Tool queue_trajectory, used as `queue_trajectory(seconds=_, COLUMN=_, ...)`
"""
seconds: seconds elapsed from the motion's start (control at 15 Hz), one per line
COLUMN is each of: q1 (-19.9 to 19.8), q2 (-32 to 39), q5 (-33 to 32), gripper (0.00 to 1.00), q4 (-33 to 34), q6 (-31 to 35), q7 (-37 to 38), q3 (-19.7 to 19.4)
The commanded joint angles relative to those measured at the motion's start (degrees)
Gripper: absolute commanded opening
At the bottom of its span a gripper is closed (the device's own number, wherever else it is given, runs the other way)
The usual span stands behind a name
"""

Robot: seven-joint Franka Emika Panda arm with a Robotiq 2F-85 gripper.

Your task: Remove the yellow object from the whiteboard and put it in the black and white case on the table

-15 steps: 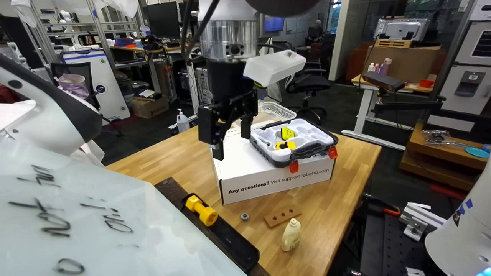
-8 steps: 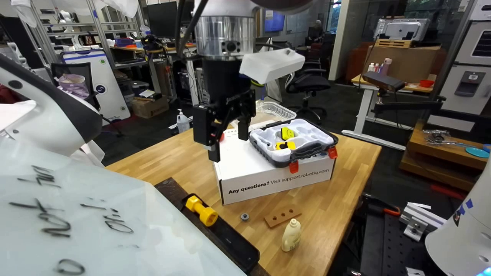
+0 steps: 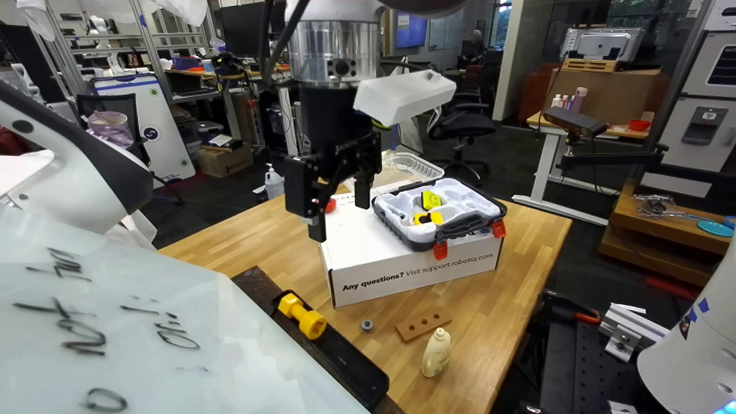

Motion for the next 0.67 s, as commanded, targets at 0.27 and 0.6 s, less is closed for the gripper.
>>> queue_trajectory(seconds=0.27, q1=0.7, q2=4.7, q5=0.6, gripper=1.00, q4=4.3, q6=-0.7, q7=4.0, q3=1.2)
queue_trajectory(seconds=0.6, q1=1.3, q2=8.3, q5=2.3, gripper=1.00, q4=5.4, q6=2.4, q7=0.4, q3=1.0)
